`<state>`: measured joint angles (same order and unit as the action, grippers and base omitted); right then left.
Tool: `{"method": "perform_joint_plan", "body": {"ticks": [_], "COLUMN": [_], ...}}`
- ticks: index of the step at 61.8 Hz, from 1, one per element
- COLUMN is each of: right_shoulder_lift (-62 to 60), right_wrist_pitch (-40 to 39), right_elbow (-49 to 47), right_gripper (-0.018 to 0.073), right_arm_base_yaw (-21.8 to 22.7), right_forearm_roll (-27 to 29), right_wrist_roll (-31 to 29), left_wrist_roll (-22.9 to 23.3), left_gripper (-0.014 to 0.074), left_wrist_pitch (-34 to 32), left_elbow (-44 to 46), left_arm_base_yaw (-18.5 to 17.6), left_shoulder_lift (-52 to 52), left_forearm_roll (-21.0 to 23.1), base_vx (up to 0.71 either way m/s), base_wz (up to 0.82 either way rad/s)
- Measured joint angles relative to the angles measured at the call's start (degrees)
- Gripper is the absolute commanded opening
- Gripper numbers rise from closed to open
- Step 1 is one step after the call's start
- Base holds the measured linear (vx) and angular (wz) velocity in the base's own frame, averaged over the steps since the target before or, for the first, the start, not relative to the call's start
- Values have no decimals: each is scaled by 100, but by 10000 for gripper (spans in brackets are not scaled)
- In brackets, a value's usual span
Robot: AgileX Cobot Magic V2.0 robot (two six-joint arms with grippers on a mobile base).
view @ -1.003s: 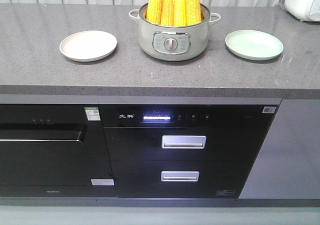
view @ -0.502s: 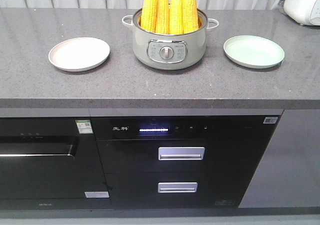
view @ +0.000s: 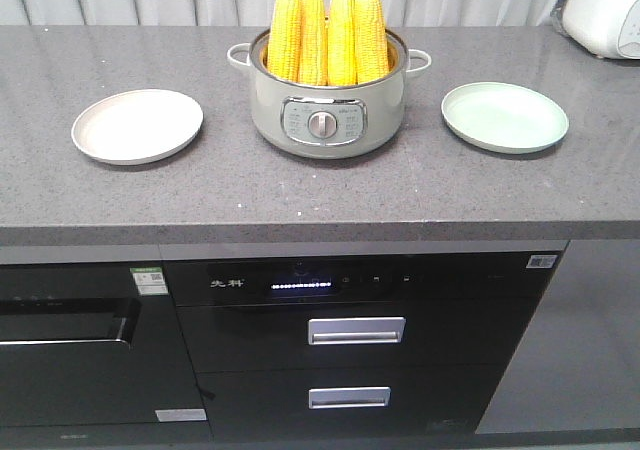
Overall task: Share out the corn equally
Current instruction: 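Drive the base up to the counter edge, centering on the pot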
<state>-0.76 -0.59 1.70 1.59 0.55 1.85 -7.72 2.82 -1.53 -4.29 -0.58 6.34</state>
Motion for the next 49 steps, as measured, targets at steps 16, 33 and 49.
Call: {"method": "perform_joint_plan", "body": {"ticks": [16,33,49], "right_shoulder_lift": [0,0,0], "right_wrist_pitch": [0,0,0], "right_elbow": [0,0,0], "right_gripper": [-4,-4,-4], "right_arm_base_yaw": [0,0,0], "right_forearm_roll": [0,0,0], "right_wrist_roll": [0,0,0], "left_wrist_roll": [0,0,0], "left_gripper": [-7,-7,-7], "left_wrist_pitch": [0,0,0], "left_elbow": [0,0,0], "left_arm_base_yaw": [0,0,0], "left_shoulder_lift": [0,0,0], "left_forearm_roll": [0,0,0], "base_vx": [9,8,8], "base_wz": [-3,-3,-3]}}
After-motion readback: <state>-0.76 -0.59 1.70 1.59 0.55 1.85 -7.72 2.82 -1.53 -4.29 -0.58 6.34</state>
